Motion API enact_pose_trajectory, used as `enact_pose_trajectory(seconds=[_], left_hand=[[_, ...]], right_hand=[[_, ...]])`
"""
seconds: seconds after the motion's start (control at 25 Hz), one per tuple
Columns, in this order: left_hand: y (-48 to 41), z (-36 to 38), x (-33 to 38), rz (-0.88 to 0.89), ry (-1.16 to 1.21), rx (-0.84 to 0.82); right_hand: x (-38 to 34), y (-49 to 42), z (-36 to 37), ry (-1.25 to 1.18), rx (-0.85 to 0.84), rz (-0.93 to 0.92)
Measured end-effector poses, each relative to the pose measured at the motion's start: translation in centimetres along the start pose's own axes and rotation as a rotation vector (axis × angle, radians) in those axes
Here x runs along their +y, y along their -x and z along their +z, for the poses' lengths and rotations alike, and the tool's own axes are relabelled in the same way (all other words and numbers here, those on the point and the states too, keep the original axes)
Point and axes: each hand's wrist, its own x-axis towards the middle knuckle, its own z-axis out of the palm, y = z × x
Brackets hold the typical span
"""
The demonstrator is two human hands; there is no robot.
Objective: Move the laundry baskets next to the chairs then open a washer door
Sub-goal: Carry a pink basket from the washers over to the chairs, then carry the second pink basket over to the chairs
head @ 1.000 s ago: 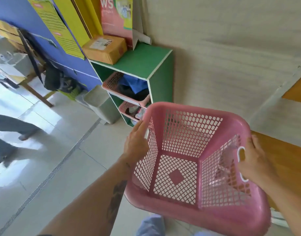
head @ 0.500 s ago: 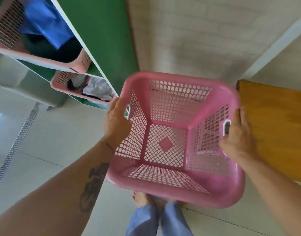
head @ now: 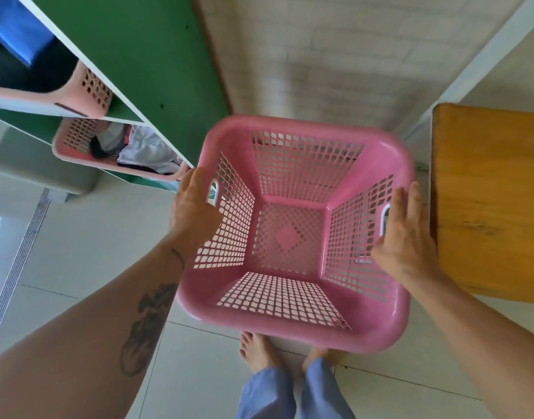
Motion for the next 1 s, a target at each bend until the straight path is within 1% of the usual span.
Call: enact_pose_trajectory(seconds=[0.12,0.2,0.28,0.36,0.4,0.52,0.68,0.76,0.84,1.0], left_hand=[[1.0,-0.9,1.1,-0.049,-0.078,-0.103],[1.6,-2.1,2.4,-0.095,-0.146,-0.142],[2.8,-4.4,4.9,-0.127,-0.114,-0.189],[4.2,-7.2,7.8,-0.091,-0.071,-0.239],[4.9,-8.6,9.4,-0.046,-0.065,-0.278],[7.3,-13.5,15.8,0.162,-0.061,-0.374],[11.9,-18.6,25.0,0.441,-0.115,-0.468],[14.3,-19.3,29.4,0.57,-0.135,-0.505],[17.0,-19.1,34.2,0.659,-0.165,-0.527],[24.4,-16.3,45.0,0.858,-0.149,-0.588]], right_hand=[[-0.3,0.3,-2.4,-0.023,-0.028,-0.006],[-0.7,1.2,-5.2,-0.092,-0.041,-0.039],[-1.3,3.2,-9.5,-0.168,-0.036,-0.063],[-1.7,5.7,-13.9,-0.194,-0.05,-0.06],[-1.8,7.1,-16.3,-0.205,-0.068,-0.051],[-1.1,12.3,-23.1,-0.253,-0.07,0.026],[1.5,20.5,-30.5,-0.358,0.001,0.132],[3.8,24.7,-33.3,-0.407,0.05,0.19],[7.1,28.7,-35.3,-0.465,0.094,0.254],[15.5,37.0,-38.2,-0.529,0.254,0.391]])
